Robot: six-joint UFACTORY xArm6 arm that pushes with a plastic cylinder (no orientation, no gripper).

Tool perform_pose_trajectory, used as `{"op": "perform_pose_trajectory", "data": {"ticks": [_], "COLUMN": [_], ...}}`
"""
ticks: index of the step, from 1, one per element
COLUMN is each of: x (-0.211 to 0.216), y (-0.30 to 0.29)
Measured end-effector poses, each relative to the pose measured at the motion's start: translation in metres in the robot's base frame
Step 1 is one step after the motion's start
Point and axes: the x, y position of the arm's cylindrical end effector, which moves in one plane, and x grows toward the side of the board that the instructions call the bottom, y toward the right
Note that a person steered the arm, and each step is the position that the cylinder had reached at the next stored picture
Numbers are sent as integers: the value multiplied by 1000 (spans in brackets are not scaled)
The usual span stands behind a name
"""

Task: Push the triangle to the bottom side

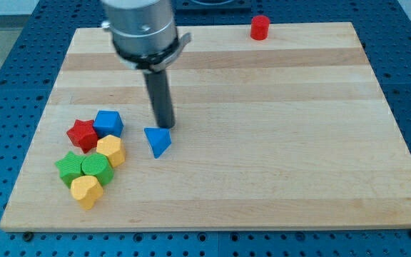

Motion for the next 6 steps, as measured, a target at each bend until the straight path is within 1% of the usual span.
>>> {"op": "perform_pose_trajectory", "data": {"ticks": [1,2,4,6], "x": [-13,-12,-1,34], "y": [50,58,15,-15]}}
